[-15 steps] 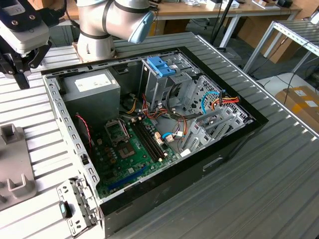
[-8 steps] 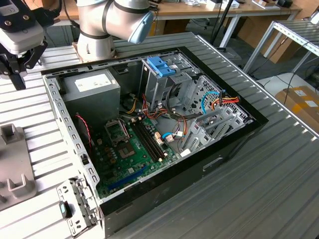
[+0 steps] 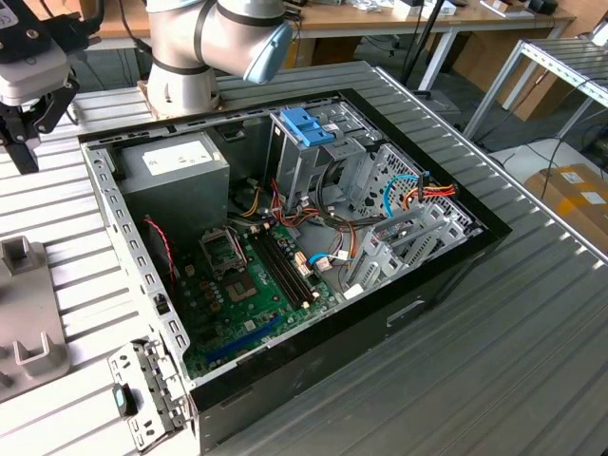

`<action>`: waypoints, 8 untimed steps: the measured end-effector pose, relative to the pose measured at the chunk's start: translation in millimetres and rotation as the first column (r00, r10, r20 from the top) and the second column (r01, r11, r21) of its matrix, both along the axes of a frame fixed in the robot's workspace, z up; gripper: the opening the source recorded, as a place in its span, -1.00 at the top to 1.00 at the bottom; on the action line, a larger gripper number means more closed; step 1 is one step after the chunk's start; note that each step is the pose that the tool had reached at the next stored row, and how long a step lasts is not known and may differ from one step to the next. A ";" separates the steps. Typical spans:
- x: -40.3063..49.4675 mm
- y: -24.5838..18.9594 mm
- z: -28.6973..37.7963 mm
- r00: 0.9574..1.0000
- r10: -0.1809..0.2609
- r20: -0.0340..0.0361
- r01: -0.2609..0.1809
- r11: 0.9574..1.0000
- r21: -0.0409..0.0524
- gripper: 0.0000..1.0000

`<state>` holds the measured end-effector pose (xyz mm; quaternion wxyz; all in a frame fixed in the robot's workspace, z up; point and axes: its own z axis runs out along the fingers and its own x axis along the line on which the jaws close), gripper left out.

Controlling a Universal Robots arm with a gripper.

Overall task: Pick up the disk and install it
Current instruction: 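Reach for the disk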

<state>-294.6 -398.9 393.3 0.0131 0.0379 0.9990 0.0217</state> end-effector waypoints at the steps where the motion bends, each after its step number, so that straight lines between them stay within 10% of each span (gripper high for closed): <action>1: -0.6 0.0 0.0 1.000 0.000 0.000 0.000 1.000 0.000 0.80; 8: -7.6 0.0 0.0 1.000 0.000 0.000 0.000 1.000 0.000 0.80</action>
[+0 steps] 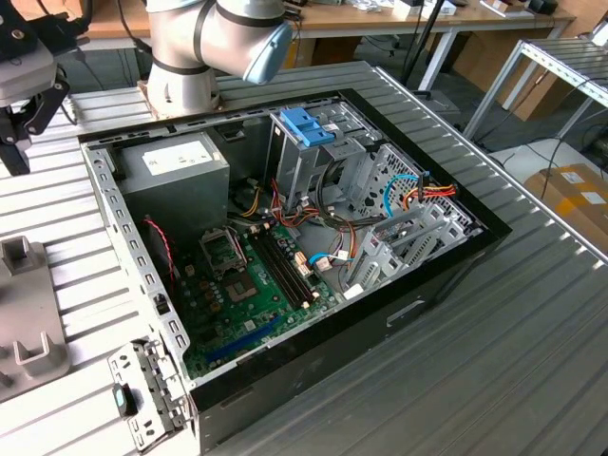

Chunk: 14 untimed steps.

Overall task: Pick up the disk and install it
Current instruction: 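Reach for the disk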

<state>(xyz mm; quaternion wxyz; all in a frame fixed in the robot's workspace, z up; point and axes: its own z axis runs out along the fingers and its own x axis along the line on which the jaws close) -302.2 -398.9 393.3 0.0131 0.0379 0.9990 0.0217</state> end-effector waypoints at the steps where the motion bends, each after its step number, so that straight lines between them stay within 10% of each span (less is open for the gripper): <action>1: -1.3 0.0 0.0 1.000 0.000 0.000 0.000 1.000 0.000 0.80; 14: -12.7 0.0 0.0 1.000 0.000 0.000 0.000 1.000 0.000 0.80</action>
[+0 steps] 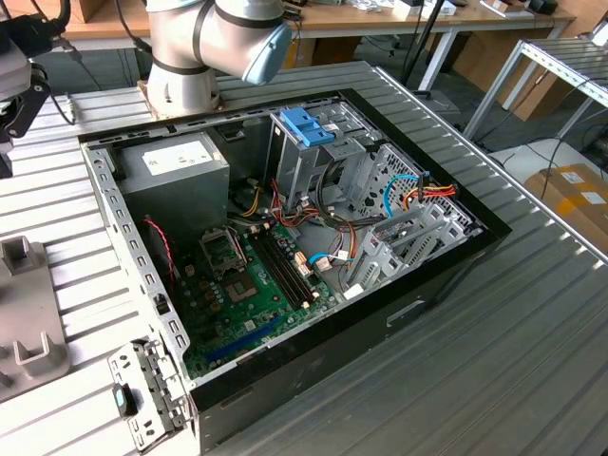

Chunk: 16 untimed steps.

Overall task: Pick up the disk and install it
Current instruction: 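Reach for the disk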

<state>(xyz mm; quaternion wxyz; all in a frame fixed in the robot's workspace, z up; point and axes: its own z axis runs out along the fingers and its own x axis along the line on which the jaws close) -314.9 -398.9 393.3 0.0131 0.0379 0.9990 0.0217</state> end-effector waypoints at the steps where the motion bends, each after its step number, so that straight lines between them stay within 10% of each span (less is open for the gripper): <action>1: -0.8 0.0 0.0 1.000 0.000 0.000 0.000 1.000 0.000 0.80; 16: -14.1 0.0 0.0 1.000 0.000 0.000 0.000 1.000 0.000 0.80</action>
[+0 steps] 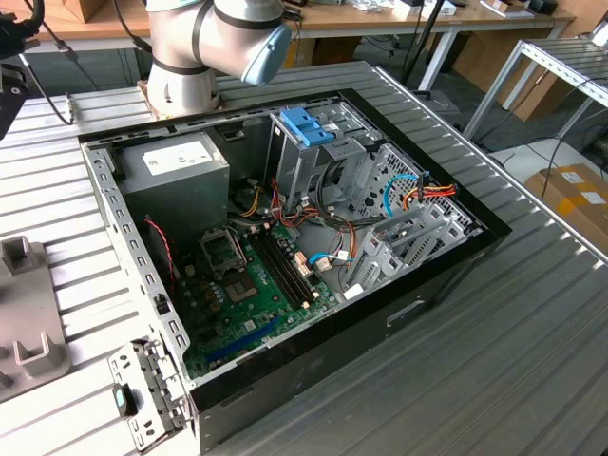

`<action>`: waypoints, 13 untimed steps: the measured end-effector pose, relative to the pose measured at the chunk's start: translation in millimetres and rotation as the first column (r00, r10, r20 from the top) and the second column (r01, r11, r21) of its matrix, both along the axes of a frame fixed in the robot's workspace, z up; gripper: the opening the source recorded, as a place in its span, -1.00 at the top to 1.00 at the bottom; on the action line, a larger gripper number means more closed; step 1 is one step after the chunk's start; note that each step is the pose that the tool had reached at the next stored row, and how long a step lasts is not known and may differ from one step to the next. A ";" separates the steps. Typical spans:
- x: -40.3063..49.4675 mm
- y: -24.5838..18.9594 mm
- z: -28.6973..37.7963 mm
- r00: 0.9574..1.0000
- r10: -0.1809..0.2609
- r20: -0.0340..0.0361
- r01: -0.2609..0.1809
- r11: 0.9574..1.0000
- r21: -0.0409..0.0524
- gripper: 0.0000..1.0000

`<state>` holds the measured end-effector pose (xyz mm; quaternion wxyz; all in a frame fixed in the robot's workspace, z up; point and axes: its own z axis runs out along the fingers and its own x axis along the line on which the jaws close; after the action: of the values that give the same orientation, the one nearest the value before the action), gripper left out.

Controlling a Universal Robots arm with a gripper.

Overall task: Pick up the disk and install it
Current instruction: 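Reach for the disk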

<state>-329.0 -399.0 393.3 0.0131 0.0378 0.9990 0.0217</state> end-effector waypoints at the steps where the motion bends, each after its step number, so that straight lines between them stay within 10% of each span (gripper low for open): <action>1: -0.8 0.0 0.0 1.000 0.000 0.000 0.000 1.000 0.000 0.80; 13: -11.0 0.0 0.0 1.000 0.000 0.000 0.000 1.000 0.000 0.80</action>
<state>-340.0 -398.9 393.3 0.0130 0.0379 0.9990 0.0217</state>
